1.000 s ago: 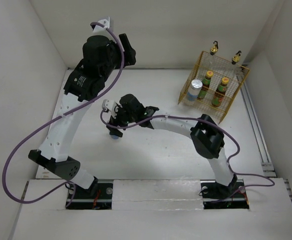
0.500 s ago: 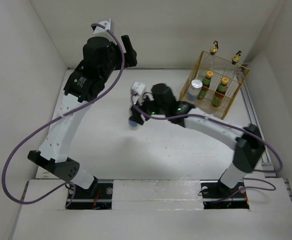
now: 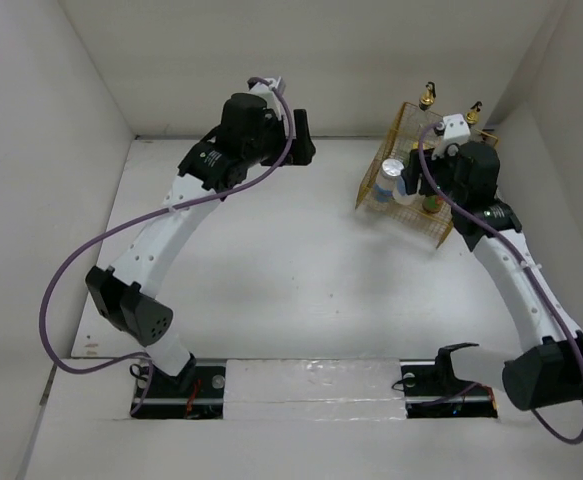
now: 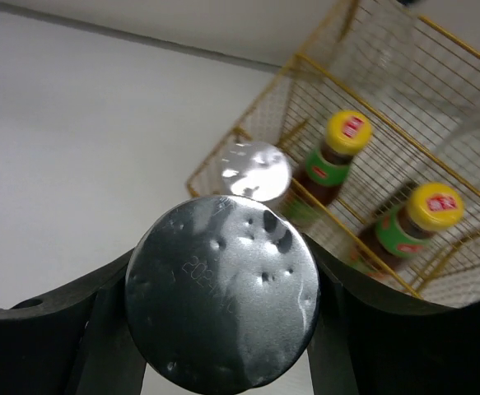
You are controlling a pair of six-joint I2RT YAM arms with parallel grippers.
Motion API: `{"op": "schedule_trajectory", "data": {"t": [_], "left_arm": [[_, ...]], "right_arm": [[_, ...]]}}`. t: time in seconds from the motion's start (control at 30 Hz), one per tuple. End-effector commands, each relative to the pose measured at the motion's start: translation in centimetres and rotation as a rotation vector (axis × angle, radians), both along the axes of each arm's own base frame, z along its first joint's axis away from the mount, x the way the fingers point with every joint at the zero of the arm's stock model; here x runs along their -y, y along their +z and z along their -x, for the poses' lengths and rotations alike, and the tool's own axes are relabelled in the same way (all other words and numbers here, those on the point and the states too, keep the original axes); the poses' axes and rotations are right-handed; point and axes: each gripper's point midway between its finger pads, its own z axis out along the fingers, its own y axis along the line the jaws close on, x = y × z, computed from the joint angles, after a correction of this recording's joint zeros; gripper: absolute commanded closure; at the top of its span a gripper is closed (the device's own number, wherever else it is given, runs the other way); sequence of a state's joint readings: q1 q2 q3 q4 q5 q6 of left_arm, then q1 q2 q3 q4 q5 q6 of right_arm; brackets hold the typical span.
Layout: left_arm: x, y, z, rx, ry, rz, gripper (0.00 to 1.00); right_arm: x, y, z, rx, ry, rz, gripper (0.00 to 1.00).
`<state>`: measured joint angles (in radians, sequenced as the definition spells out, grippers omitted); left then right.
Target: Organize the condiment bottles
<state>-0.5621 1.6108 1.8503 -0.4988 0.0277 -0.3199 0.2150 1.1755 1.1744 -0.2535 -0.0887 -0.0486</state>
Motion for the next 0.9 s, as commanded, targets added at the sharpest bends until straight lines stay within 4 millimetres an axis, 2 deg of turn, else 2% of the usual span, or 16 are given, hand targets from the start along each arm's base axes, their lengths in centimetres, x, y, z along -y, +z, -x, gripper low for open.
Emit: {"op": "schedule_trajectory", "data": {"t": [0.0, 0.1, 0.23, 0.3, 0.37, 0.4, 0.43, 0.47, 0.5, 0.6, 0.63, 0.7, 0.73, 0.83, 0.87], "left_arm": [[1.4, 1.0, 1.0, 0.009, -0.082, 0.068, 0.0], [1.9, 0.3, 0.6, -0.002, -0.092, 0.067, 0.0], [2.3, -0.5, 0.3, -0.019, -0.1, 0.061, 0.0], [2.3, -1.1, 0.4, -0.026, -0.112, 0.05, 0.0], [2.4, -1.9, 0.4, -0.04, -0.112, 0.042, 0.0], [2.3, -2.0, 0.3, -0.035, -0.115, 0.036, 0.0], [2.3, -2.6, 0.4, -0.047, -0.115, 0.029, 0.0], [2.3, -2.6, 0.4, -0.047, -0.115, 0.029, 0.0], [2.4, -3.4, 0.2, -0.063, -0.115, 0.02, 0.0], [2.3, -3.4, 0.1, -0.061, -0.106, 0.017, 0.0], [2.3, -3.9, -0.1, -0.067, -0.098, 0.009, 0.0], [2.1, -3.9, -0.3, -0.064, -0.085, 0.004, 0.0], [2.1, -4.5, -0.6, -0.072, -0.075, -0.006, 0.0], [2.1, -4.5, -0.6, -0.073, -0.075, -0.006, 0.0], [2.1, -4.5, -0.6, -0.073, -0.075, -0.006, 0.0]], "right_arm": [[3.8, 2.4, -2.0, 0.097, -0.111, -0.034, 0.79], [6.1, 2.5, -3.7, 0.097, -0.166, -0.042, 0.79], [8.2, 2.4, -5.2, 0.104, -0.215, -0.04, 0.79], [8.2, 1.6, -5.9, 0.094, -0.217, -0.039, 0.79], [8.8, -0.5, -6.4, 0.047, -0.236, -0.032, 0.8], [8.8, -0.3, -6.5, 0.056, -0.236, -0.033, 0.8], [9.5, -1.6, -6.6, 0.03, -0.265, -0.025, 0.8], [9.5, -1.8, -6.7, 0.034, -0.265, -0.025, 0.8], [9.7, -3.3, -6.8, 0.007, -0.274, -0.02, 0.8], [9.9, -4.5, -6.9, -0.002, -0.286, -0.016, 0.8], [9.9, -5.9, -6.9, -0.025, -0.286, -0.013, 0.8], [9.9, -6.9, -7.1, -0.032, -0.287, -0.012, 0.8], [9.9, -8.2, -6.9, -0.063, -0.29, -0.018, 0.77], [9.5, -10.2, -6.9, -0.105, -0.288, -0.01, 0.68], [9.1, -10.6, -7.0, -0.115, -0.279, -0.008, 0.56]]}}
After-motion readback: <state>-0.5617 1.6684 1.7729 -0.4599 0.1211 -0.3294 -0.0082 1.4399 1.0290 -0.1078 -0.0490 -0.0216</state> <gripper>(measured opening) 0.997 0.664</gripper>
